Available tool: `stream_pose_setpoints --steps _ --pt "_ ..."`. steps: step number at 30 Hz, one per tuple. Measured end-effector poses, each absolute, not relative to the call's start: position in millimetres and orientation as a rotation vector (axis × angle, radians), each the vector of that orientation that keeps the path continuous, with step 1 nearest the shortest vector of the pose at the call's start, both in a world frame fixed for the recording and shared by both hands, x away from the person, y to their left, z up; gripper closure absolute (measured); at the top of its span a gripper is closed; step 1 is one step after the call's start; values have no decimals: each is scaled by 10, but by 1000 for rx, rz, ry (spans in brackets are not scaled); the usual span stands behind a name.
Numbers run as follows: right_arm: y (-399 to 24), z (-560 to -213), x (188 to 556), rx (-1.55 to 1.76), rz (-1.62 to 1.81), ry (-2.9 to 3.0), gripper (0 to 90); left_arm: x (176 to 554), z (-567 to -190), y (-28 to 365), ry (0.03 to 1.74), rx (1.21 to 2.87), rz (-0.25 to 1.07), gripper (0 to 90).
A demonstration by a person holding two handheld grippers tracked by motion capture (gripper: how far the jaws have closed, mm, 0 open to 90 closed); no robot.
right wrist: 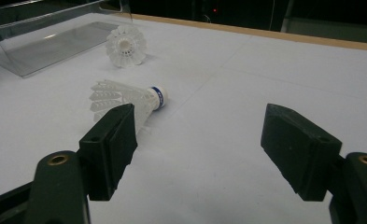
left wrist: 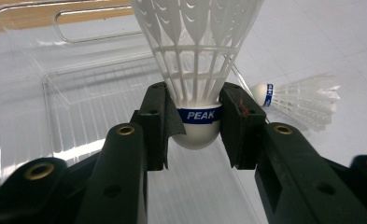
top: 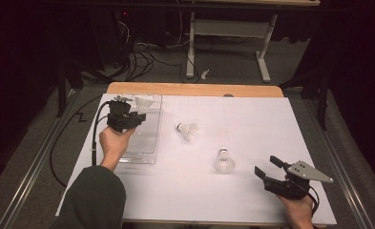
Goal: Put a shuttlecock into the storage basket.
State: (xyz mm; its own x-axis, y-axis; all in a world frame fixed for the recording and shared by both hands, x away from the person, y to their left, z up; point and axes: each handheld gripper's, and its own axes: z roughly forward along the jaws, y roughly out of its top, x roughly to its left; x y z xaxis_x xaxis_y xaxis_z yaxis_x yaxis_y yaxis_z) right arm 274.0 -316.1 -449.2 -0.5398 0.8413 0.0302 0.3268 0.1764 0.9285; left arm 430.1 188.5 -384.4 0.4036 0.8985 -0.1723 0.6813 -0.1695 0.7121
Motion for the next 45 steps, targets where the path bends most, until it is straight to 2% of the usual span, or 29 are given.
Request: stream_pose_setpoints --steps 34,40,45 --pt "-3165 -4492 2742 1098 1355 1959 271 4677 -4017 1712 1431 1993 368 641" --pt "-3161 -4492 2741 1099 1353 1960 271 4693 -4055 1688 1444 2004 366 484" --pt "-3162 -4493 2741 1099 1353 1959 271 4664 -4036 1668 1433 2010 381 428"
